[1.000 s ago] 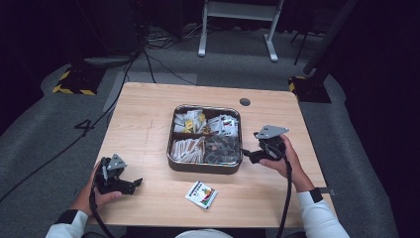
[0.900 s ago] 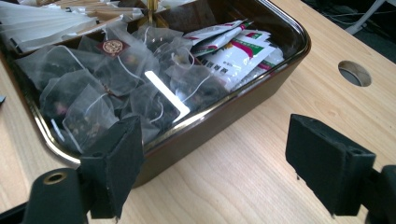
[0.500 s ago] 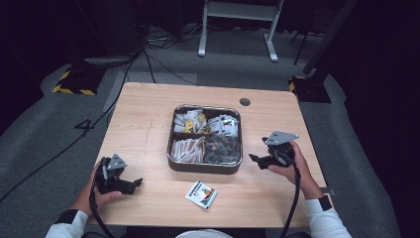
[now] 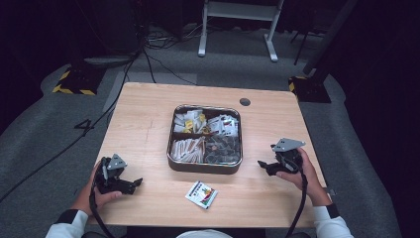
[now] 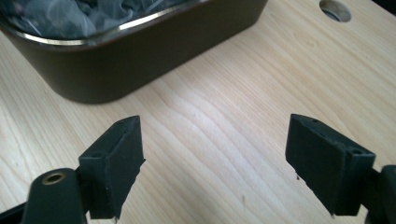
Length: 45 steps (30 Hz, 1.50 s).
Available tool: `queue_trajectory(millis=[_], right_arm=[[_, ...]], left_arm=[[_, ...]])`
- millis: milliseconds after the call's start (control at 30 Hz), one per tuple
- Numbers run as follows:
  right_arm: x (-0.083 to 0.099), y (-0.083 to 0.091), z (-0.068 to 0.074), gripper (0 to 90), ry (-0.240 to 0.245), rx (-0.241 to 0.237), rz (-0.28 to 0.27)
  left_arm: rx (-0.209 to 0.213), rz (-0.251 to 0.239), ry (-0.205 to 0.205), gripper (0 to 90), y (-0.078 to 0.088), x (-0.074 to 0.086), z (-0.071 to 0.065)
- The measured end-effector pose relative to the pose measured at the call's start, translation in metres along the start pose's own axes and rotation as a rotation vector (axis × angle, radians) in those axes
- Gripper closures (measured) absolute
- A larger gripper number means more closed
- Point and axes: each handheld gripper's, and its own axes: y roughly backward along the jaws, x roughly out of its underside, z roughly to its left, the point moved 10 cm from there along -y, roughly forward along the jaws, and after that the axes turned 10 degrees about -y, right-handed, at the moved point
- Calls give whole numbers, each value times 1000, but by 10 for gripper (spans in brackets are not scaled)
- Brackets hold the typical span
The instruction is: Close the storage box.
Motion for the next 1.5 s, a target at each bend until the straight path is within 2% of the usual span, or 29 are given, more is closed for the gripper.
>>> queue_trajectory(millis=[200,333,500,767,1033,1200,1500], right_arm=[[14,2,-4,193,-7,-4,7],[26,0,-8,191,-5,12,27],[40,-1,-9,188,-34,-15,29],[60,0,-14,181,-77,-28,21],[77,6,-21,180,-133,-25,3],[86,8,-25,180,-150,-14,10],[96,14,-31,166,-222,-20,-16]], left_arm=[[-1,0,0,4,0,0,0],[-1,0,0,4,0,0,0],[1,1,3,4,0,0,0],[-1,2,2,4,0,0,0],[0,2,-1,3,0,0,0],[0,0,1,3,-1,-1,0],[-1,0,-1,3,-1,-1,0]])
